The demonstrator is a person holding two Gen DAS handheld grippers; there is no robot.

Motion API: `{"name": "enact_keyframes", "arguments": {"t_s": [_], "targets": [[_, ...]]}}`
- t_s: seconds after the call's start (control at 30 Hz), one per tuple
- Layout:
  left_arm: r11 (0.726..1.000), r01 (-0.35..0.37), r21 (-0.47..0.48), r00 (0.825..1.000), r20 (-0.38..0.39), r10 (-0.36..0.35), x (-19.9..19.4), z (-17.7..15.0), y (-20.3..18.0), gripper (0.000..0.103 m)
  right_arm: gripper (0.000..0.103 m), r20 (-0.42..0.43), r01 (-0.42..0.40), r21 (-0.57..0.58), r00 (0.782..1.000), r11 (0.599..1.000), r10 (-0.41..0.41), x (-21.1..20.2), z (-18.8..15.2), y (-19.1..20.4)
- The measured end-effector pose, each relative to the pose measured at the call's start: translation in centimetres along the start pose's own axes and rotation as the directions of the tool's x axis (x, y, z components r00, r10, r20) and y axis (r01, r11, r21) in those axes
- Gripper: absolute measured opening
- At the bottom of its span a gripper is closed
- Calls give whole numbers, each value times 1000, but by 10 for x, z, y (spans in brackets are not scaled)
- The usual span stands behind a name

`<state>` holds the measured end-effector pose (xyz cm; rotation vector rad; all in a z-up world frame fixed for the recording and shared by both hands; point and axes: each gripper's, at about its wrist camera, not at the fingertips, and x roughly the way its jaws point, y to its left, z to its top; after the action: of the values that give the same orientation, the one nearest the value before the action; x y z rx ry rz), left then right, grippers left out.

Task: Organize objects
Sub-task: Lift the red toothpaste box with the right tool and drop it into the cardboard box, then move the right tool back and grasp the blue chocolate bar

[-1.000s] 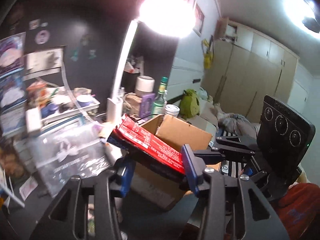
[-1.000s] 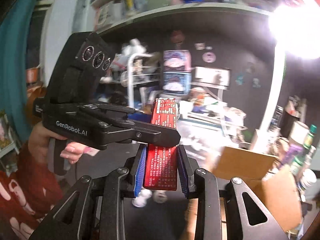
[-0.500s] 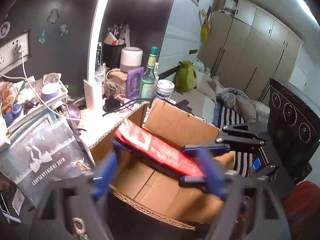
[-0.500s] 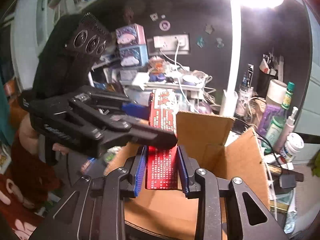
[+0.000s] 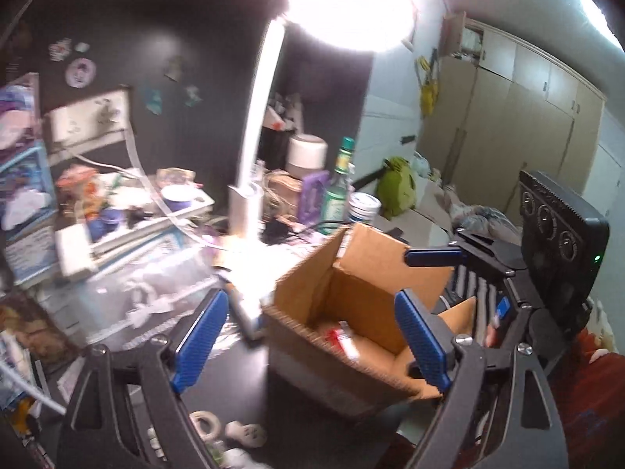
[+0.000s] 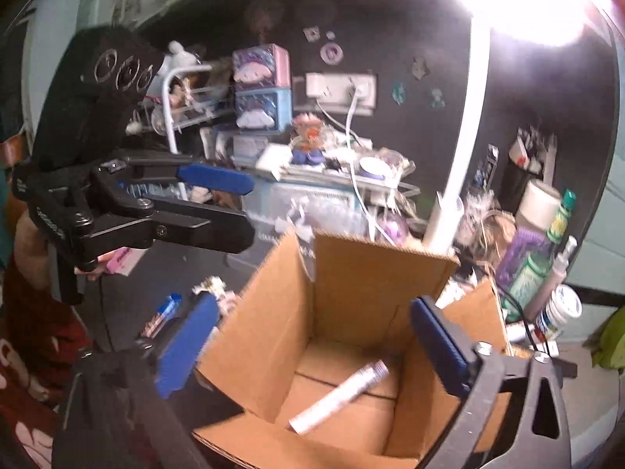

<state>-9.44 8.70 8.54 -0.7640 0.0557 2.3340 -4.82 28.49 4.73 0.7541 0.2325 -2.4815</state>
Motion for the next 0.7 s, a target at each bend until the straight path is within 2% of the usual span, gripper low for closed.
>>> {"name": "enact_keyframes", "arguments": {"t_s": [0.13, 0.23, 0.27, 0.33, 0.43, 0.5, 0.63, 0.7], "targets": [[996, -85, -25, 994, 63, 87, -36, -18, 21, 94, 103, 9, -56, -81, 998, 995, 57, 4, 9, 32], [989, -136, -57, 986, 89, 141, -59, -38, 38, 96, 103, -14, -153, -149, 988, 977, 153, 12, 13, 68], [986, -151, -65, 983, 91, 157, -64, -45, 43, 96, 103, -28, -196, -158, 981, 968, 195, 15, 13, 78], [978, -190, -87, 976, 96, 198, -77, -63, 55, 96, 103, -55, -307, -142, 952, 941, 303, 25, 11, 99], [962, -245, -122, 963, 81, 255, -89, -93, 75, 96, 103, -86, -394, -114, 919, 912, 386, 47, 4, 130], [949, -278, -149, 955, 60, 290, -96, -116, 90, 96, 103, -116, -404, -117, 913, 907, 392, 64, -5, 151], [924, -328, -194, 942, 7, 336, -103, -158, 116, 96, 103, -179, -388, -124, 914, 913, 364, 108, -30, 188], [914, -344, -215, 937, -17, 349, -104, -175, 125, 96, 94, -214, -379, -102, 911, 920, 352, 129, -45, 200]]}}
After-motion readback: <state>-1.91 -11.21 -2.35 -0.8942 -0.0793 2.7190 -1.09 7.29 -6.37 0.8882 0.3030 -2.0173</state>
